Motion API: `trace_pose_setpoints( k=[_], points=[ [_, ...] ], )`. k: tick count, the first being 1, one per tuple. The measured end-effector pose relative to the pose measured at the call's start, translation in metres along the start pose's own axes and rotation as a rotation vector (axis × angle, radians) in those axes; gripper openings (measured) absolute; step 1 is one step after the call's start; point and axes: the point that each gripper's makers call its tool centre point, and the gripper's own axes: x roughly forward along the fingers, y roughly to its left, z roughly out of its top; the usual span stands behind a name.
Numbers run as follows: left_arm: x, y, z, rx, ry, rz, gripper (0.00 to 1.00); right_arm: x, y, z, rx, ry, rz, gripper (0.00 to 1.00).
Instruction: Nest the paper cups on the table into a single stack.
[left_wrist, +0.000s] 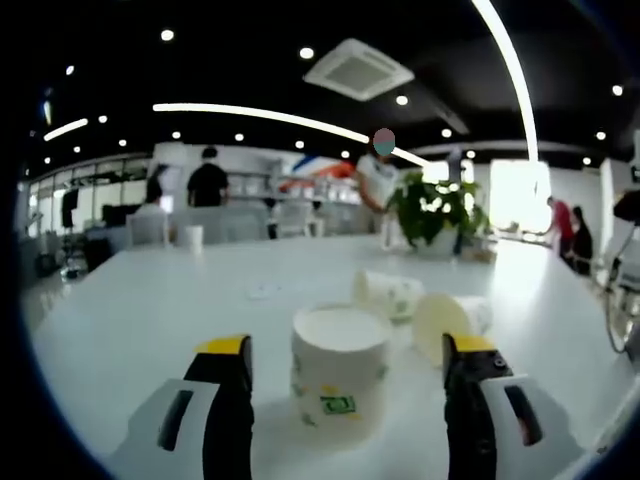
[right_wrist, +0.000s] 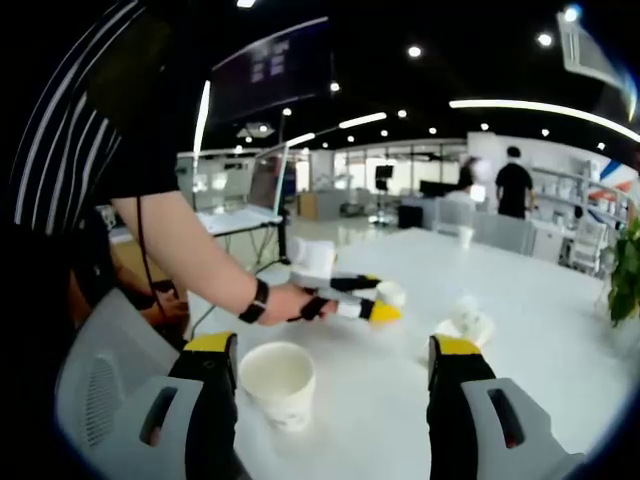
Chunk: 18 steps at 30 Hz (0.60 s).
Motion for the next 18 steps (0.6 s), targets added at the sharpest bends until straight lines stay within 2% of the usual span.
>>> trace_pose_setpoints(
  k=[4, 6, 11, 15, 18],
  points=[
    [0.002, -0.002, -0.001, 0.007, -0.007, -0.012, 0.66, 0.000, 0.000, -0.001, 0.006, 0.000, 0.003, 0.76],
    [0.003, -0.002, -0.002, 0.039, -0.004, -0.011, 0.65, 0.000, 0.000, -0.002, 0.005, 0.003, 0.003, 0.76],
    [0.005, -0.001, -0.004, 0.037, -0.005, -0.010, 0.62, -0.001, -0.001, -0.005, 0.013, 0.006, 0.009, 0.75],
    [0.007, -0.003, -0.011, 0.030, 0.016, -0.026, 0.51, -0.001, -0.001, -0.007, 0.015, 0.013, 0.010, 0.74],
    [0.008, -0.005, -0.011, 0.029, 0.017, -0.029, 0.46, -0.002, 0.000, -0.008, 0.021, 0.016, 0.012, 0.74]
  ],
)
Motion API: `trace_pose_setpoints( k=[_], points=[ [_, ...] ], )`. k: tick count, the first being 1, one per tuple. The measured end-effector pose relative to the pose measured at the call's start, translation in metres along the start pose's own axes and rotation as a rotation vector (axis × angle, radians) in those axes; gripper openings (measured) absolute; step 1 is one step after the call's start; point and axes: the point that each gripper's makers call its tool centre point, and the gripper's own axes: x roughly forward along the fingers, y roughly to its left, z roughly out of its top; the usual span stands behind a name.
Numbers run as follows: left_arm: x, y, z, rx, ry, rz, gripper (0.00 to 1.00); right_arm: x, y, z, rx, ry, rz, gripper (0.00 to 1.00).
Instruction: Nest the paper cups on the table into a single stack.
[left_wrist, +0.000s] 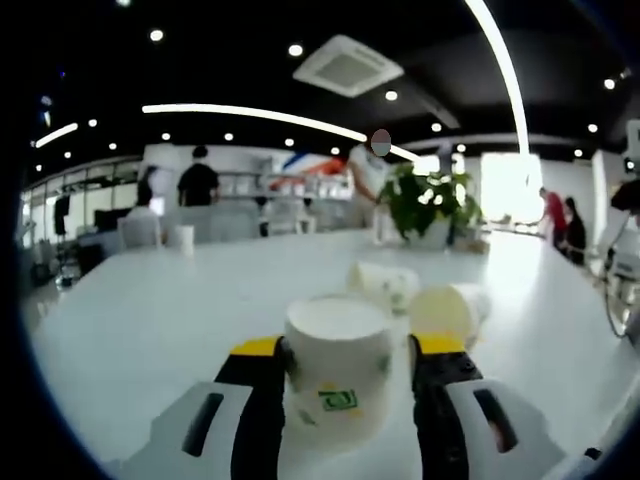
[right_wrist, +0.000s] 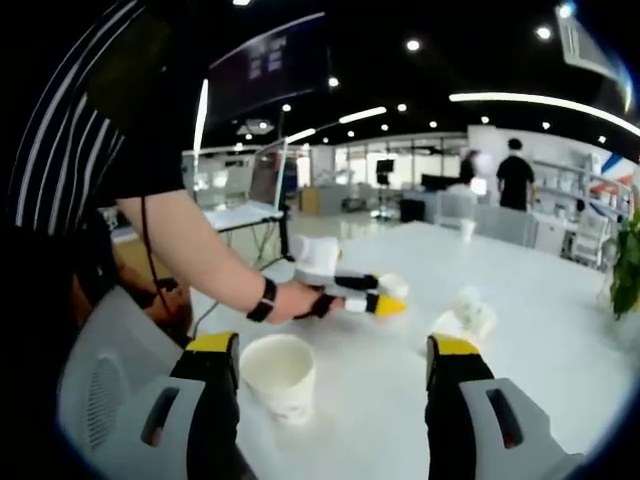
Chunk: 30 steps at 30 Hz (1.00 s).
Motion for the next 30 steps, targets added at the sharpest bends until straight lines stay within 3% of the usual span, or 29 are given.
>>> trace_pose_setpoints(
  k=[2, 17, 30],
  points=[
    [0.000, -0.001, 0.000, 0.002, 0.000, -0.005, 0.40, 0.000, 0.000, -0.003, 0.001, 0.012, -0.002, 0.73],
    [0.003, -0.002, 0.001, -0.008, -0.013, -0.012, 0.40, 0.001, -0.001, -0.005, 0.015, 0.009, 0.001, 0.72],
    [-0.002, -0.006, 0.014, -0.017, -0.037, -0.017, 0.39, -0.002, -0.001, -0.002, 0.013, 0.005, -0.005, 0.71]
  ],
)
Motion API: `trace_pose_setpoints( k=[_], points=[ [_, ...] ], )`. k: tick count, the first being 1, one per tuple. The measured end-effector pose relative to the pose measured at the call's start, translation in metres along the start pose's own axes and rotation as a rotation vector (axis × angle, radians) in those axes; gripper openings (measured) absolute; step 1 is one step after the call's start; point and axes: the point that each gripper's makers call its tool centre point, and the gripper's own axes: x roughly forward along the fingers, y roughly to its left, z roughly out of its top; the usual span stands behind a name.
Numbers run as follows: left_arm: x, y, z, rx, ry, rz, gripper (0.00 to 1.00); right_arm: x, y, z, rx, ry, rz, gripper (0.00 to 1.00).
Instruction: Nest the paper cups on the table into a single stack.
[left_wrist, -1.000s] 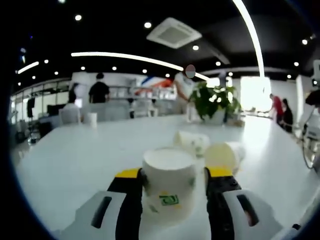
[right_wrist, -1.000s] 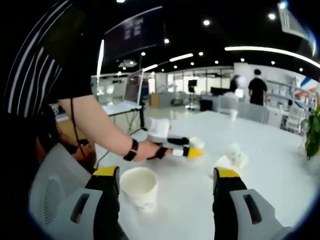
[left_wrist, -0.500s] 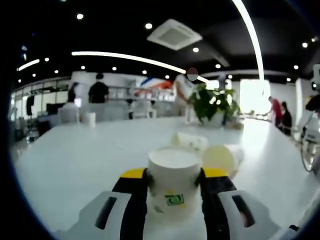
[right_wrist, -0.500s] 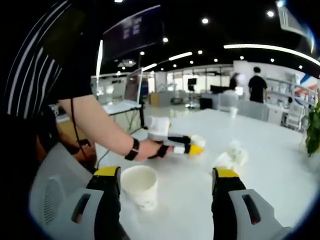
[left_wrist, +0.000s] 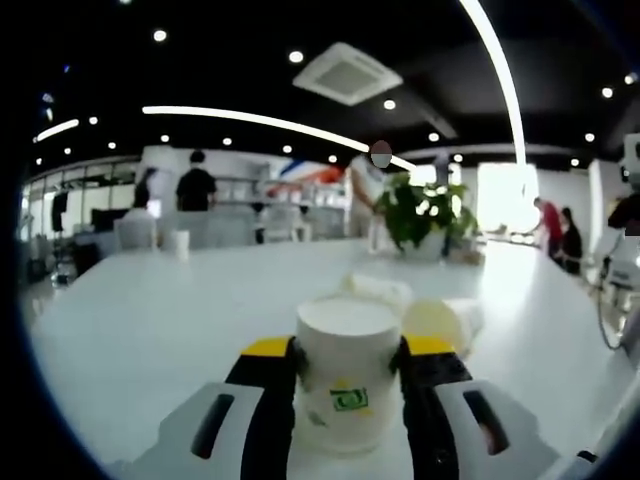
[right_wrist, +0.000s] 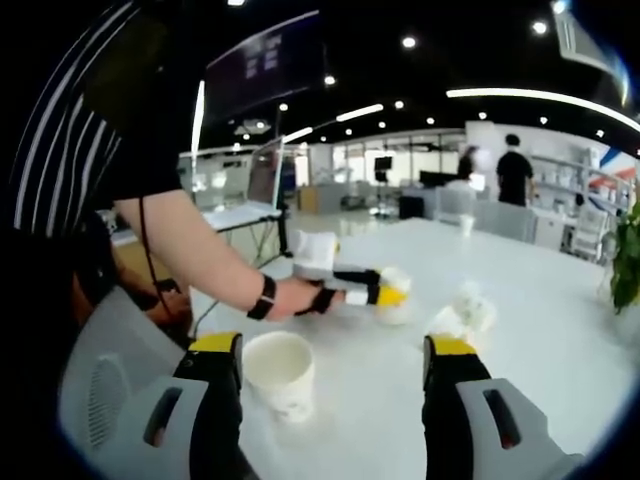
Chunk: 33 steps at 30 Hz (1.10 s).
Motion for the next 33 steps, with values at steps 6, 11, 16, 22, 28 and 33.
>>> trace_pose_setpoints(
  k=[6, 11, 16, 22, 28, 33],
  points=[
    [-0.008, -0.003, 0.013, 0.008, -0.002, 0.004, 0.39, -0.001, 0.003, 0.005, -0.007, -0.008, 0.002, 0.72],
    [-0.020, -0.006, 0.030, 0.005, -0.018, 0.007, 0.39, 0.000, 0.006, 0.016, -0.024, -0.024, 0.004, 0.72],
    [-0.032, -0.008, 0.046, 0.019, -0.020, 0.015, 0.40, -0.002, 0.008, 0.026, -0.035, -0.038, 0.009, 0.71],
    [-0.043, -0.013, 0.065, 0.025, -0.025, 0.021, 0.39, -0.005, 0.009, 0.034, -0.046, -0.050, 0.010, 0.71],
    [-0.054, -0.021, 0.082, 0.032, -0.035, 0.025, 0.39, -0.009, 0.012, 0.037, -0.052, -0.063, 0.013, 0.70],
    [-0.062, -0.031, 0.089, 0.029, -0.029, 0.022, 0.39, -0.012, 0.012, 0.038, -0.061, -0.067, 0.015, 0.70]
  ],
)
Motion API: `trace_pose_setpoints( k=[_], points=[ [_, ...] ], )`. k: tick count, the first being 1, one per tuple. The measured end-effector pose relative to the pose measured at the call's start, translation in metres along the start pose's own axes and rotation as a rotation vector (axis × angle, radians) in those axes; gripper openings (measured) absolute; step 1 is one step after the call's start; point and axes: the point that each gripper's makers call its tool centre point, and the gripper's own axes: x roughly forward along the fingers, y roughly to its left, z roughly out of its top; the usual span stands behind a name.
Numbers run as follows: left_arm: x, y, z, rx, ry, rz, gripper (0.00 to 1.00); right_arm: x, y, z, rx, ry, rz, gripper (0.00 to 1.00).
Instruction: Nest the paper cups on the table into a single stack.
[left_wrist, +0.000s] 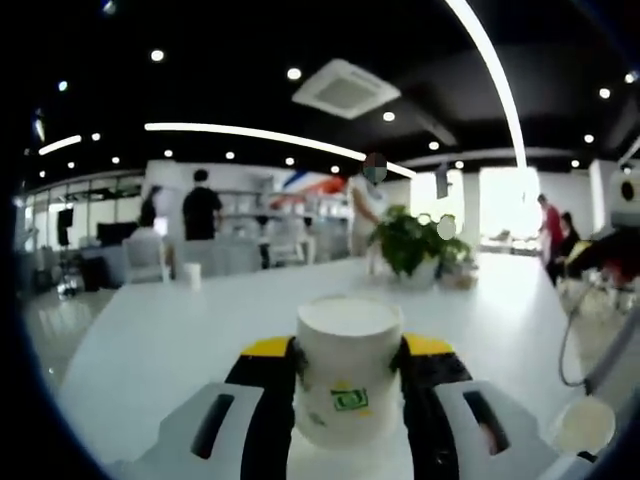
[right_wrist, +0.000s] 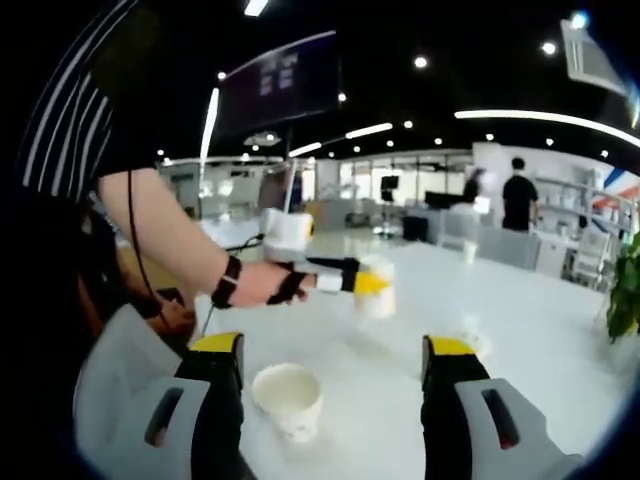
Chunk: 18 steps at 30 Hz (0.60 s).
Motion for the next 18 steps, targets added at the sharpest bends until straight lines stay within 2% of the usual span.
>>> trace_pose_setpoints(
  k=[5, 9, 11, 18],
  points=[
    [-0.004, -0.007, 0.004, -0.003, -0.001, -0.014, 0.39, -0.005, -0.001, 0.002, 0.000, -0.001, -0.001, 0.69],
    [-0.011, -0.016, 0.014, -0.003, -0.007, -0.026, 0.39, -0.007, -0.003, 0.002, 0.002, -0.003, -0.009, 0.69],
    [-0.012, -0.019, 0.013, 0.000, -0.003, -0.035, 0.39, -0.008, -0.004, 0.003, 0.002, -0.009, -0.013, 0.69],
    [-0.020, -0.033, 0.025, 0.003, -0.011, -0.065, 0.39, -0.008, 0.000, 0.000, 0.017, -0.007, -0.004, 0.67]
  ],
)
